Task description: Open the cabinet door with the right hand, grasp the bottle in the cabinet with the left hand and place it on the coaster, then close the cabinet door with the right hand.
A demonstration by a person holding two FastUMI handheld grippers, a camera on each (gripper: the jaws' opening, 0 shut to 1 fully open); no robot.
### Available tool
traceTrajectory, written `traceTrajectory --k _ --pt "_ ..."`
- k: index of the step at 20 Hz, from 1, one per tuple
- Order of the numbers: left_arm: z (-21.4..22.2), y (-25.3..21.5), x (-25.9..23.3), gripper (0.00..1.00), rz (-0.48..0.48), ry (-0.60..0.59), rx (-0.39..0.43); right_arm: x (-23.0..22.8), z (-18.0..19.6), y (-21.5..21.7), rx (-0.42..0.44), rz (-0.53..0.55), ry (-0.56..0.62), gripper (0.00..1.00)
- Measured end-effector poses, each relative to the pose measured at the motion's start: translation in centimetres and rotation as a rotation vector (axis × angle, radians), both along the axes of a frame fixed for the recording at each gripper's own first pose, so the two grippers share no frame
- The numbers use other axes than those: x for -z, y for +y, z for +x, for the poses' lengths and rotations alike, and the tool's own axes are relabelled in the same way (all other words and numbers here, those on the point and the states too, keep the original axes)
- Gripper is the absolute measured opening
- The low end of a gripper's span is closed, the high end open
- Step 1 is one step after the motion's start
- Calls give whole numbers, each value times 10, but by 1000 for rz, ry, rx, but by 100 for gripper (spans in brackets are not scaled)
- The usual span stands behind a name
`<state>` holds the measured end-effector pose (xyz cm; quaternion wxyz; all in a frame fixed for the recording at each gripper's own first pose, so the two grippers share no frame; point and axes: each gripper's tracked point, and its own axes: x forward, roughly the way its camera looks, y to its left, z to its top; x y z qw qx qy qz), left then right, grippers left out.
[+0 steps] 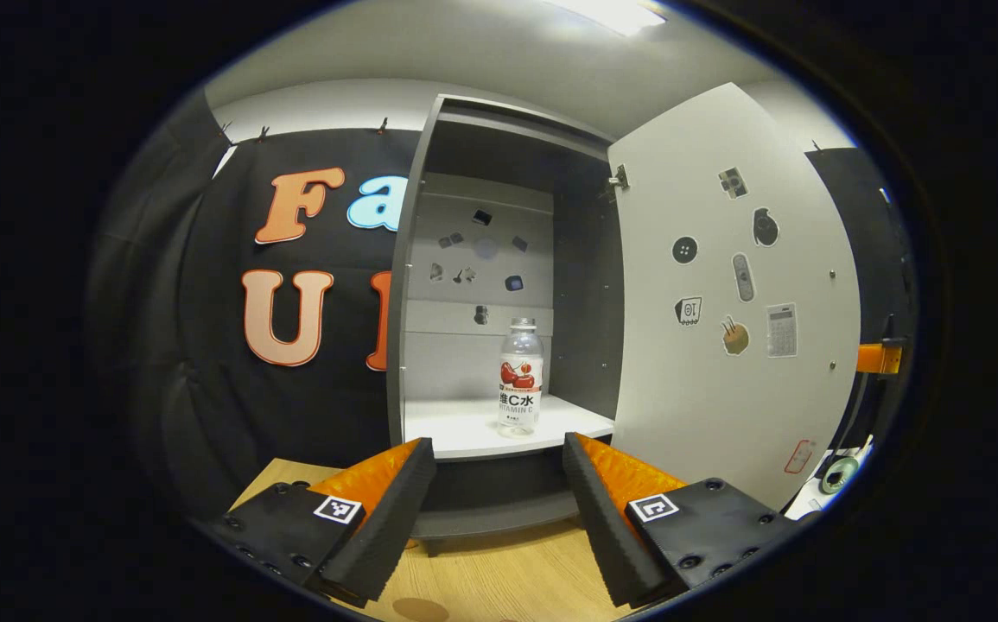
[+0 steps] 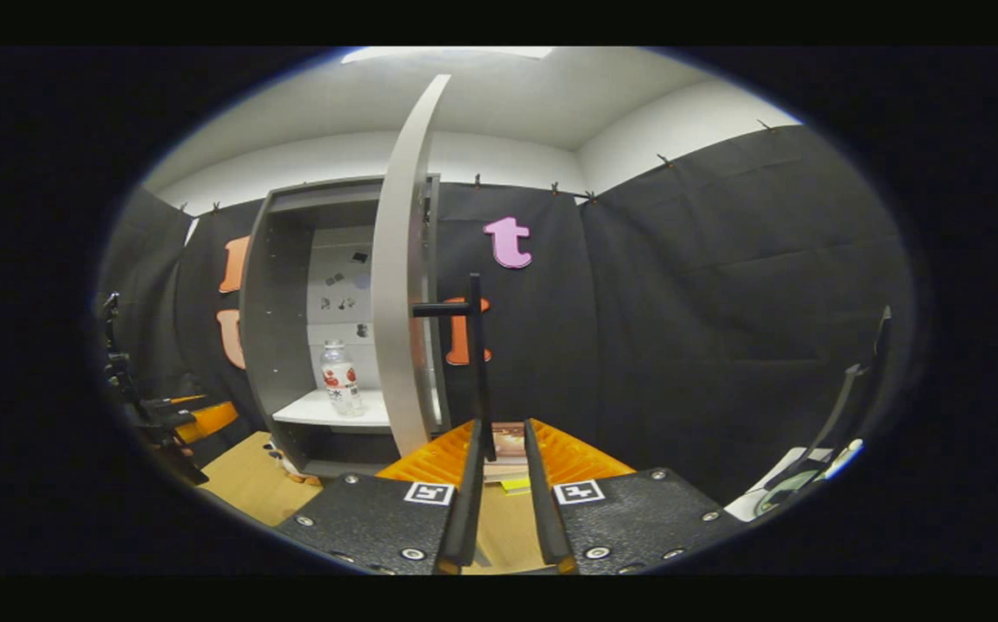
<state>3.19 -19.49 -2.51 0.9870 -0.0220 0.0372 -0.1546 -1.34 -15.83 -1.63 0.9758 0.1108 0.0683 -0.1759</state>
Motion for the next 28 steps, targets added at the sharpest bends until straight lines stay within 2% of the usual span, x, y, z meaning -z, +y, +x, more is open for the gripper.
traceTrajectory --k 2,6,8,9,11,12,13,19,20,22,23,26,27,28 --pt "3 5 7 99 -4 10 -7 2 -4 2 32 15 10 32" --pt "14 21 15 94 -16 30 -25 -4 -16 0 85 -26 29 39" --pt "21 28 18 99 -16 37 -27 -9 -20 1 102 -66 36 46" --pt "25 31 19 96 -12 41 -26 -13 -23 1 112 -90 39 44" --pt "34 34 20 94 -10 39 -19 -23 -26 2 129 -127 23 56" --pt "38 34 20 94 -8 36 -11 -25 -27 7 127 -130 17 54" --pt "42 34 21 97 -6 35 -4 -27 -27 13 119 -125 9 55" --pt "57 9 23 94 -21 37 76 -36 -11 55 52 -98 -44 58" --pt "59 5 21 97 -22 33 89 -36 -7 61 38 -95 -45 61" --pt "61 1 16 95 -23 19 106 -38 4 74 6 -96 -57 66" --pt "61 -1 15 94 -24 13 113 -38 11 81 -15 -95 -63 64" --pt "67 -6 13 96 -28 5 125 -38 30 101 -81 -78 -77 73" --pt "68 -9 15 99 -31 10 132 -38 36 109 -104 -61 -83 70" --pt "68 -12 17 99 -34 17 140 -39 43 116 -124 -44 -95 75"
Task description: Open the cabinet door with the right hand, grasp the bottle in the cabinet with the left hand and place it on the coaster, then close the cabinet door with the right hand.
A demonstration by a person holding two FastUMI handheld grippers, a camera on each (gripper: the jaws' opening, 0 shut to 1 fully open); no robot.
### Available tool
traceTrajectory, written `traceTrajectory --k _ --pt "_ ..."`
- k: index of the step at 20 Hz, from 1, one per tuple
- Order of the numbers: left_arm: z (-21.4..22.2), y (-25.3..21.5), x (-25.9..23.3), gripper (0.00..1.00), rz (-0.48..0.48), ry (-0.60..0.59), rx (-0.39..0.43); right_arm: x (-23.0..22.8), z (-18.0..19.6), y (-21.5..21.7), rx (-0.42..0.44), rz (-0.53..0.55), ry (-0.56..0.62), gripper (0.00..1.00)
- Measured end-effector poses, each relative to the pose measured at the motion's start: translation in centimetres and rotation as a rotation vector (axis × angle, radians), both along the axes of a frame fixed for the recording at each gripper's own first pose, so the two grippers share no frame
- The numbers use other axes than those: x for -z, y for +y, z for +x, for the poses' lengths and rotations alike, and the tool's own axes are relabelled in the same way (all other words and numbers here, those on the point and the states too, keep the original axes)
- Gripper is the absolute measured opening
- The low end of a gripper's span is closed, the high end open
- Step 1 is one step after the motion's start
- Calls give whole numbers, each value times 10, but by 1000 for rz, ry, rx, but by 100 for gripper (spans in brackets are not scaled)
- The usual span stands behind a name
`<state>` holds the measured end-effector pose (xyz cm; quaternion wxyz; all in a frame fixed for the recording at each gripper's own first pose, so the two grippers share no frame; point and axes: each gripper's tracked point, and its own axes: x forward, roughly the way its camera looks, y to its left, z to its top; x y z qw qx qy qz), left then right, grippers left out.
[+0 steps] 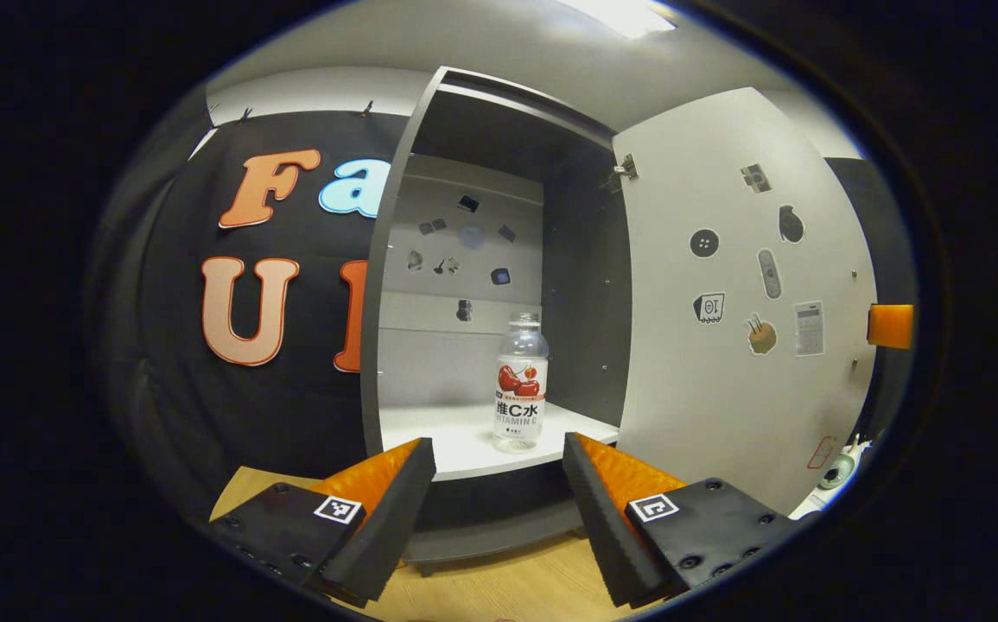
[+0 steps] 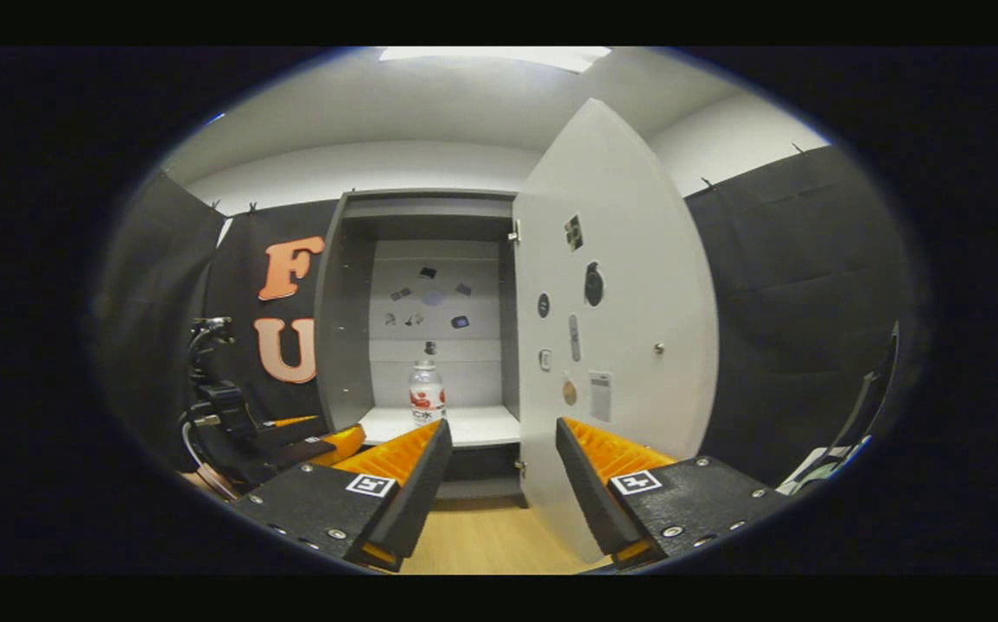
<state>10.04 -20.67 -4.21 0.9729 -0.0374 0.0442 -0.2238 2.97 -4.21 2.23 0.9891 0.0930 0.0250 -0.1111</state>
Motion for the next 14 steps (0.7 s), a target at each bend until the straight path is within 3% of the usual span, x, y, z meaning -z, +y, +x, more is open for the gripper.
traceTrajectory --k 4,5,6,8,13,14 --pt "9 -11 2 97 -4 3 24 1 23 9 -28 -12 -18 83" --pt "11 -15 1 99 -5 2 32 3 28 8 -19 -34 -13 85" --pt "15 -18 0 94 -8 1 37 6 31 4 -6 -60 -5 88" --pt "25 -28 2 96 -24 12 54 11 38 -1 24 -100 9 92" --pt "58 -46 7 99 -36 12 79 23 49 9 14 -85 11 93" --pt "66 -50 7 94 -38 10 86 24 52 8 11 -79 7 93"
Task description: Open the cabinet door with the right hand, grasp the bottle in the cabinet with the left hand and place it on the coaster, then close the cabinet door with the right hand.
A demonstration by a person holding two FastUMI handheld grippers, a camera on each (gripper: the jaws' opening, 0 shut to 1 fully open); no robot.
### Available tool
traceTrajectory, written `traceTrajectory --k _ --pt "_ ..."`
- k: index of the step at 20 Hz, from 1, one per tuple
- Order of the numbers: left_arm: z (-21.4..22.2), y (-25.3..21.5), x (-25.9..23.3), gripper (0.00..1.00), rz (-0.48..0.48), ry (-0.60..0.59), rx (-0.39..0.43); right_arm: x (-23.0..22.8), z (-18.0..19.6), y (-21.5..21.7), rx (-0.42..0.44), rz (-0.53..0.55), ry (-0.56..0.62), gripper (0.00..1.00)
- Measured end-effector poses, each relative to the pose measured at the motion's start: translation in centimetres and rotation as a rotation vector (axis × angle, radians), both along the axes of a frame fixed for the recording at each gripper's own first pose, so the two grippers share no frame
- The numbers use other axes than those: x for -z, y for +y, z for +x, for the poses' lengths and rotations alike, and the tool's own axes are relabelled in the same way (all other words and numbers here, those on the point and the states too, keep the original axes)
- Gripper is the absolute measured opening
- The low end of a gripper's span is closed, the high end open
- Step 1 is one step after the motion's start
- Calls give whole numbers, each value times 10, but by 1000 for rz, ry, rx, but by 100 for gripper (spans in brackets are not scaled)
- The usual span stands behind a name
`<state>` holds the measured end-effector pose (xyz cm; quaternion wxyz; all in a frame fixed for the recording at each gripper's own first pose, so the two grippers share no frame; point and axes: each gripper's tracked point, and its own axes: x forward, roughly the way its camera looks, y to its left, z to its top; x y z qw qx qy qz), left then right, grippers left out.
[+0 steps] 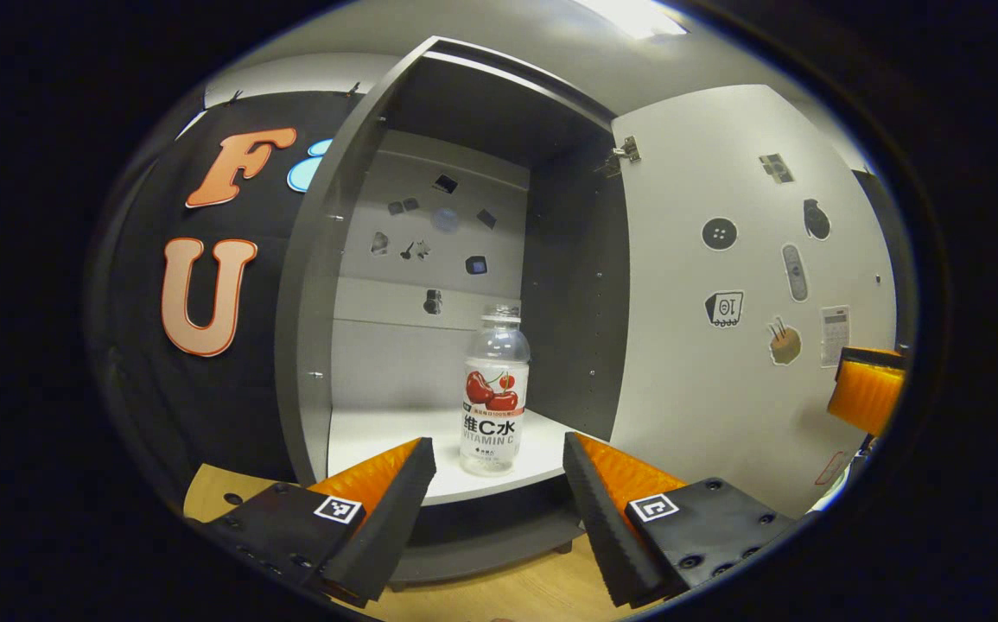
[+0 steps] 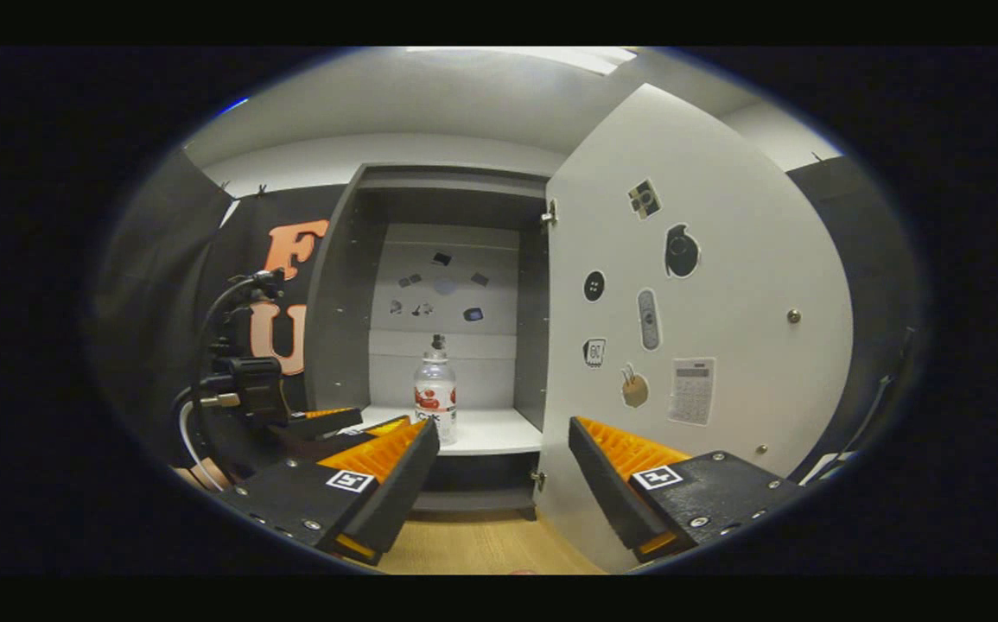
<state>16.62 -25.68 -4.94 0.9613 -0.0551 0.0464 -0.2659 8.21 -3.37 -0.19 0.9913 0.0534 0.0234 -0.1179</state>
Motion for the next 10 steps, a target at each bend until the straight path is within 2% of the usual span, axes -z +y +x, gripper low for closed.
traceTrajectory --k 1,4,5,6,8,10 --pt "8 -3 0 97 -2 -5 3 -1 1 -1 3 3 -7 93" --pt "34 -14 3 96 16 -18 15 -5 9 -7 15 -14 -39 93" --pt "40 -18 5 99 25 -22 22 -6 9 -7 17 -25 -47 93" --pt "46 -21 7 96 32 -23 27 -5 9 -8 20 -37 -51 93" --pt "56 -29 11 99 30 -19 42 -4 11 -11 30 -63 -49 93" --pt "68 -37 17 96 28 -14 51 -1 12 -12 41 -73 -36 93"
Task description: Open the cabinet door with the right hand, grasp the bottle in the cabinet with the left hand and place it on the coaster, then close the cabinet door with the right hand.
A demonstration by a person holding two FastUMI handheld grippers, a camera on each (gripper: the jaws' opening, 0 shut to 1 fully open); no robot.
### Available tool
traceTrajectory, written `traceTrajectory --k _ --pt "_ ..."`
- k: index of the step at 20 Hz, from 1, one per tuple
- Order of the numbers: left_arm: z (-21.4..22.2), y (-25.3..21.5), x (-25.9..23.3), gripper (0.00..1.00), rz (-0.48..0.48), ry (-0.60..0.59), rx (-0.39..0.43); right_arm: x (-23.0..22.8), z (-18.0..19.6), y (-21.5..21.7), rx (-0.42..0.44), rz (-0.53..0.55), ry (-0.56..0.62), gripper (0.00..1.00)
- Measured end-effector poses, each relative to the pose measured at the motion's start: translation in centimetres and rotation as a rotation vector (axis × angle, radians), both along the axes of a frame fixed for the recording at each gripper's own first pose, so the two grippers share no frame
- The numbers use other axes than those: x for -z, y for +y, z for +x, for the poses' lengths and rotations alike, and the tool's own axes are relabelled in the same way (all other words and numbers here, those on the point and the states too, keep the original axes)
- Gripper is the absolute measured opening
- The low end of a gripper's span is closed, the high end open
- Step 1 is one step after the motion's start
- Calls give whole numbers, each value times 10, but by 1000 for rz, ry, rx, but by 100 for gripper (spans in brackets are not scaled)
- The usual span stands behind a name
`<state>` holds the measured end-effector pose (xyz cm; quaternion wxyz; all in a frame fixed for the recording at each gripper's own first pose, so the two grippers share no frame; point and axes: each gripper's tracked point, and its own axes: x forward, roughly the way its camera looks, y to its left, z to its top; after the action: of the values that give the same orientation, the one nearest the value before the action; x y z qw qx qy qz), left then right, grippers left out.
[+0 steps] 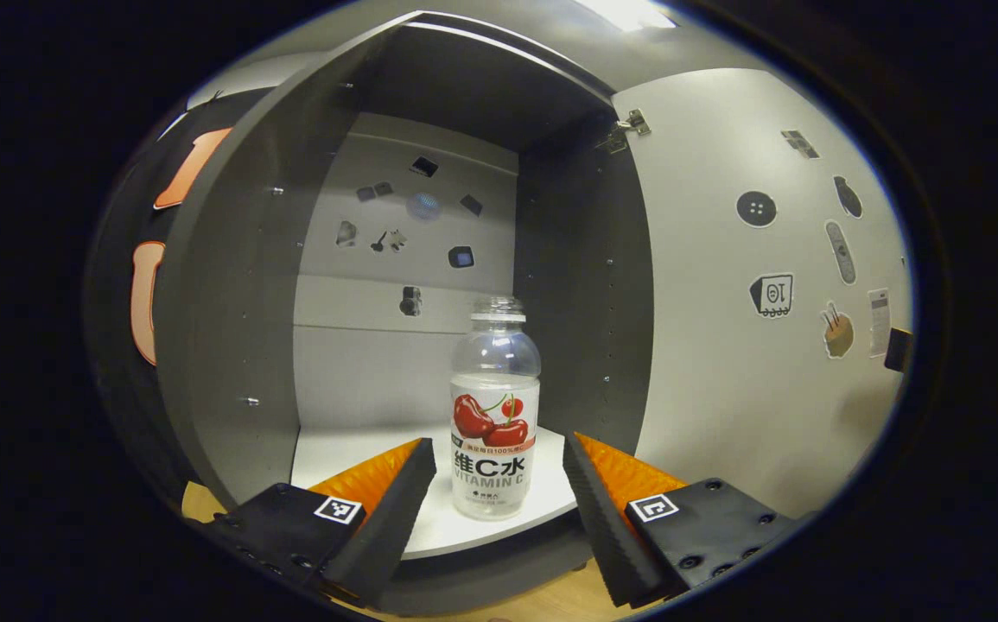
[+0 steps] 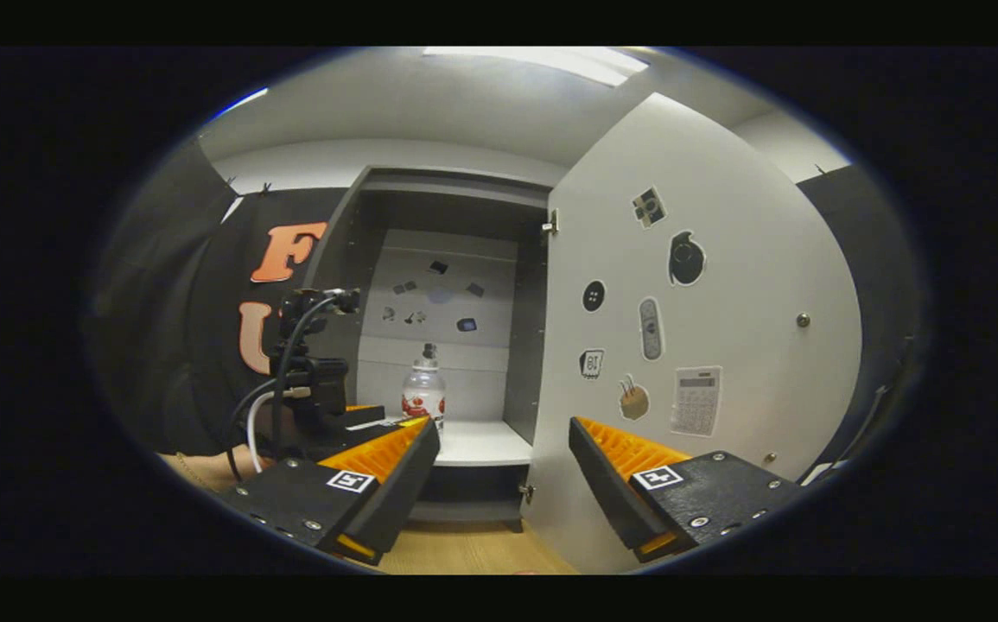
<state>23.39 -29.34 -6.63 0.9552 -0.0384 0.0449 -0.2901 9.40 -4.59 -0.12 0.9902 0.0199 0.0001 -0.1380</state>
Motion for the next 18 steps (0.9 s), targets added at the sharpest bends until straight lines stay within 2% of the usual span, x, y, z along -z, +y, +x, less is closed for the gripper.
traceTrajectory --k 1,2,9,11,18 --pt "5 -3 2 99 6 -3 0 2 0 0 2 2 5 93" --pt "12 -4 4 96 14 -9 -2 4 1 1 4 5 10 93" --pt "41 -22 21 96 20 20 14 15 6 0 21 28 43 93" --pt "45 -25 25 99 27 21 13 18 6 -3 27 24 54 93" --pt "47 -26 34 86 74 28 -11 25 5 -4 17 27 88 93"
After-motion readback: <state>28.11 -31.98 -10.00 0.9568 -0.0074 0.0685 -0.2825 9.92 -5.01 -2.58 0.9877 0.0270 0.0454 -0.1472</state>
